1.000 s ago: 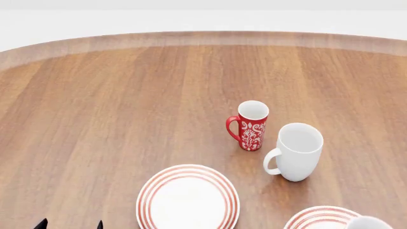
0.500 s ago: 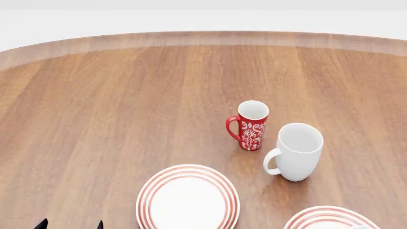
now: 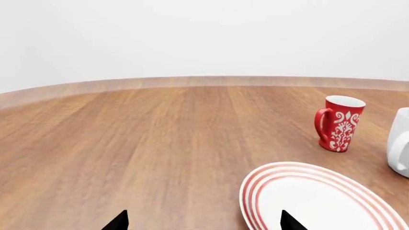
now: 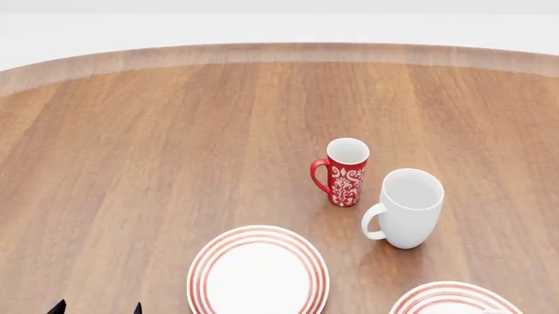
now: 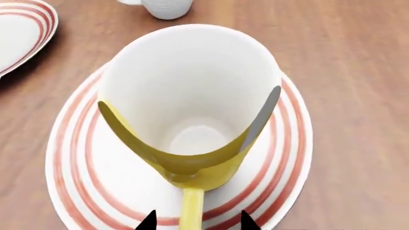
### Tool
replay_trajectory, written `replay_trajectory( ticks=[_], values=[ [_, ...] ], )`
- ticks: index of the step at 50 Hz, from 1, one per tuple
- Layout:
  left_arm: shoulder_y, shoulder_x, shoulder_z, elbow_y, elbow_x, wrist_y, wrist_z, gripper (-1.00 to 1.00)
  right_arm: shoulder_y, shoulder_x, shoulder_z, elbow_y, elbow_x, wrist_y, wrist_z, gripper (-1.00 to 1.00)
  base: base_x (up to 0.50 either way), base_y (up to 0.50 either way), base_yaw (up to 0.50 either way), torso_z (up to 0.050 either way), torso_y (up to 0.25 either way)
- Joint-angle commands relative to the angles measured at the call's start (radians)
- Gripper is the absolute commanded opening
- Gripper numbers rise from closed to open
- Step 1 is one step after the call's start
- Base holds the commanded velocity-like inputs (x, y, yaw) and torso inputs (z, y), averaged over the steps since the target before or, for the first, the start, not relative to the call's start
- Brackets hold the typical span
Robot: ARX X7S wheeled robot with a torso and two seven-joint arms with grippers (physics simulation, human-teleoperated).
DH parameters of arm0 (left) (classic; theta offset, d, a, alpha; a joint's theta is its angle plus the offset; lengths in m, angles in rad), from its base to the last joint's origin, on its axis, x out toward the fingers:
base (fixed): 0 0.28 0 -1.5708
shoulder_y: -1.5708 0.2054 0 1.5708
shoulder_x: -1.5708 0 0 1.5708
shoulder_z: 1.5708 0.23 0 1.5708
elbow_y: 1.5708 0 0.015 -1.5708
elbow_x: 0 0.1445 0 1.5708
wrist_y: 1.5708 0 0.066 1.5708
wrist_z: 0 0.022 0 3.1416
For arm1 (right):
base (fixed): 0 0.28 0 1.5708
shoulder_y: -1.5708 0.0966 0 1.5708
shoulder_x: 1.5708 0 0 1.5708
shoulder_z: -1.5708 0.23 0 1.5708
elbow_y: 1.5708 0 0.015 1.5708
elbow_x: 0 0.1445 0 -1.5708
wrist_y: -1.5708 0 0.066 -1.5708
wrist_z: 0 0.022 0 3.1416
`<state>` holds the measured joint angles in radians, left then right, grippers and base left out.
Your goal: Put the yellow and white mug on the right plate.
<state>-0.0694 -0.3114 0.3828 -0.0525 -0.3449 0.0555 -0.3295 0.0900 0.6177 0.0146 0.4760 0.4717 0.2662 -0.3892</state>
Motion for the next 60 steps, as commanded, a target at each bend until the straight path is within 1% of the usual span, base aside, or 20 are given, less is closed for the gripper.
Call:
replay_trajectory(
  ticks=[1, 16, 23, 32, 46, 50, 57, 60],
  values=[
    [-0.001, -0.001, 0.003, -0.001, -0.001, 0.002, -0.002, 1.00, 0.004, -0.006, 0.015, 0.016, -0.007, -0.012, 0.020, 1.00, 0.00, 0.00, 0.00, 0.000, 0.000],
    [-0.002, -0.003, 0.006, -0.002, -0.004, 0.003, -0.005, 1.00, -0.011, -0.003, 0.031, 0.015, 0.002, -0.021, 0.027, 1.00, 0.00, 0.00, 0.00, 0.000, 0.000],
    [-0.001, -0.004, 0.007, -0.001, -0.006, 0.003, -0.006, 1.00, -0.050, 0.011, 0.048, -0.057, 0.021, -0.013, 0.034, 1.00, 0.00, 0.00, 0.00, 0.000, 0.000],
    [-0.003, -0.006, 0.008, -0.004, -0.006, 0.005, -0.007, 1.00, -0.130, 0.036, 0.073, -0.229, 0.040, -0.014, 0.056, 1.00, 0.00, 0.00, 0.00, 0.000, 0.000],
    [-0.003, -0.008, 0.011, -0.001, -0.006, 0.007, -0.011, 1.00, -0.236, 0.071, 0.136, -0.426, 0.065, -0.023, 0.101, 1.00, 0.00, 0.00, 0.00, 0.000, 0.000],
    [-0.003, -0.009, 0.012, 0.000, -0.006, 0.007, -0.012, 1.00, -0.255, 0.082, 0.141, -0.470, 0.047, -0.024, 0.125, 1.00, 0.00, 0.00, 0.00, 0.000, 0.000],
    [-0.002, -0.011, 0.012, 0.005, -0.007, 0.008, -0.014, 1.00, -0.314, 0.102, 0.190, -0.595, 0.055, -0.028, 0.163, 1.00, 0.00, 0.00, 0.00, 0.000, 0.000],
    [-0.001, -0.012, 0.014, 0.008, -0.007, 0.007, -0.015, 1.00, -0.352, 0.089, 0.238, -0.663, 0.060, -0.068, 0.188, 1.00, 0.00, 0.00, 0.00, 0.000, 0.000]
  ],
)
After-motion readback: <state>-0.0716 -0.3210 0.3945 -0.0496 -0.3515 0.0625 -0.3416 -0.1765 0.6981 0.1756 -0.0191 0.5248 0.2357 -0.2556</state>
